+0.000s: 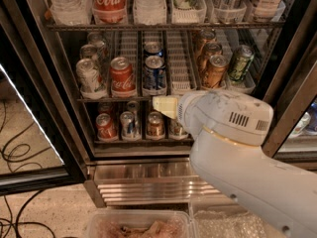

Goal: Pick pepsi can from middle shelf of fridge

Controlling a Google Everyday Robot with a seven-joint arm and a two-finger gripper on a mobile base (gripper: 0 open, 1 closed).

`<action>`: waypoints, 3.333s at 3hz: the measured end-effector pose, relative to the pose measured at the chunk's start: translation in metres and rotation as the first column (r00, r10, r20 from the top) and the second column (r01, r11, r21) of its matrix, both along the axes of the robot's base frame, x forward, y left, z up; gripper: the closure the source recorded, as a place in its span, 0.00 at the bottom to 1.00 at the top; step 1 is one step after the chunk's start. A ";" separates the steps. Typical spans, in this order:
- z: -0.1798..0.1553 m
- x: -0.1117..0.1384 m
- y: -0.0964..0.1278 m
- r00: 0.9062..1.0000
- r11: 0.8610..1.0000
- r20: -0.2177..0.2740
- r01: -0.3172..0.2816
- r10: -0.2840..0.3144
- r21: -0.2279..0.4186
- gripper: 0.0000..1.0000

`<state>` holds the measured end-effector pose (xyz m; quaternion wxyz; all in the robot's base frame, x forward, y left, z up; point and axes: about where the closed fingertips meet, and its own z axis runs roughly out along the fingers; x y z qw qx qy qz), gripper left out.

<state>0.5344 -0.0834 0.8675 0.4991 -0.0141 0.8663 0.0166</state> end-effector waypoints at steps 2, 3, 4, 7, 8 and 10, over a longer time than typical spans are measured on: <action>-0.026 -0.008 0.035 0.986 0.954 0.056 -0.136 0.156 -0.266 0.00; -0.014 -0.003 0.043 0.970 0.909 0.087 -0.180 0.228 -0.376 0.00; -0.021 0.011 0.071 0.963 0.892 0.056 -0.221 0.264 -0.395 0.00; -0.019 0.017 0.066 0.964 0.895 0.049 -0.223 0.261 -0.386 0.00; -0.033 0.035 0.042 0.972 0.958 0.019 -0.227 0.234 -0.174 0.00; -0.034 0.030 0.062 0.961 0.958 0.014 -0.275 0.277 -0.086 0.00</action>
Offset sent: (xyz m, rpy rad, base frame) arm -0.0083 0.0598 -0.0363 0.1120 -0.1958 -0.0210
